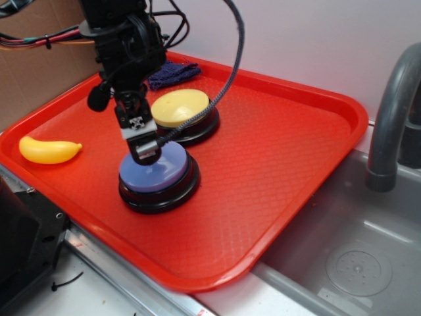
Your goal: Push the purple button.
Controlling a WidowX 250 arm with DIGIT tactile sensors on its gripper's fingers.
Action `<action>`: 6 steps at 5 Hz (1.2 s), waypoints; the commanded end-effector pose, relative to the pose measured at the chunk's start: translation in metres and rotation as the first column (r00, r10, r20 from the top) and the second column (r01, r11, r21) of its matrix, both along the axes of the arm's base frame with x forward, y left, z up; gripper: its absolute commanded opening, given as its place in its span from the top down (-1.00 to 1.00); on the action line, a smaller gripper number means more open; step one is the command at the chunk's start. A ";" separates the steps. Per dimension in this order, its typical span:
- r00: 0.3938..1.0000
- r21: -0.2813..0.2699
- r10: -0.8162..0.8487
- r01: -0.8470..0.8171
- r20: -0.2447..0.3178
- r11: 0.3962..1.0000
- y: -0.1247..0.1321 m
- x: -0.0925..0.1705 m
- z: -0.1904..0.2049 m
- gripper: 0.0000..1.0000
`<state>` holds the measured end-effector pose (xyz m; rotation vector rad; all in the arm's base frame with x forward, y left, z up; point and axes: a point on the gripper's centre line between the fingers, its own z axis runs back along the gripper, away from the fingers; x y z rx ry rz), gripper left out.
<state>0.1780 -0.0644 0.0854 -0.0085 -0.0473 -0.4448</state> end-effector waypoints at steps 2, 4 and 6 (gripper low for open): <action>0.999 -0.005 -0.016 0.016 -0.049 1.000 -0.010 -0.003 -0.039 -1.00; 0.999 0.022 0.001 0.000 -0.046 1.000 -0.007 -0.001 -0.026 -1.00; 0.999 0.052 0.054 -0.054 -0.001 0.997 -0.005 0.004 0.020 -1.00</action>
